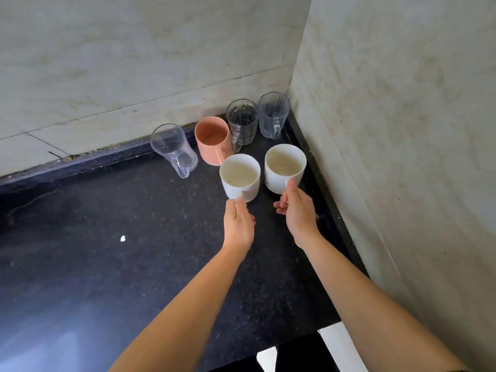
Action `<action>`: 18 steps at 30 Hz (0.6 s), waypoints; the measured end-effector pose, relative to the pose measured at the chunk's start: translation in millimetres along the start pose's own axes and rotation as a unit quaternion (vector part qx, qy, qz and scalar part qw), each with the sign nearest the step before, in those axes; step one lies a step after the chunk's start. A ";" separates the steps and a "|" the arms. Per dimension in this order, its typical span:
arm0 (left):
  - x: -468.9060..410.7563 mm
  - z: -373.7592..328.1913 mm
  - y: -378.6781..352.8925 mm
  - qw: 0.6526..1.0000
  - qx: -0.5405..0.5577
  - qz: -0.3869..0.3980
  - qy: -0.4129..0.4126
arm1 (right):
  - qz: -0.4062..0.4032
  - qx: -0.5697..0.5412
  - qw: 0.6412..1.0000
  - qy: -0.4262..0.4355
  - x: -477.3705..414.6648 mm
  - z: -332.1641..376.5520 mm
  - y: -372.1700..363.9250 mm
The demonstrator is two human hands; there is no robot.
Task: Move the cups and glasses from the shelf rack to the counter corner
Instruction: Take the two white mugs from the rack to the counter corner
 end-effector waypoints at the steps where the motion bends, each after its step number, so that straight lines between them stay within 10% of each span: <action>1: -4.0 1.6 -4.6 1.000 0.004 -0.002 0.006 | -0.001 -0.003 1.000 -0.002 -5.4 -1.4 -0.1; 18: -25.2 -1.6 -28.1 0.996 -0.083 0.033 0.012 | 0.040 0.078 0.996 -0.021 -32.9 -2.0 -10.2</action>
Point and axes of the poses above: each hand's wrist, its own x-axis away from the middle knuckle, its own y-axis out of the back of the hand, z = x × y, the point moved 10 cm from there along -x, towards the middle knuckle
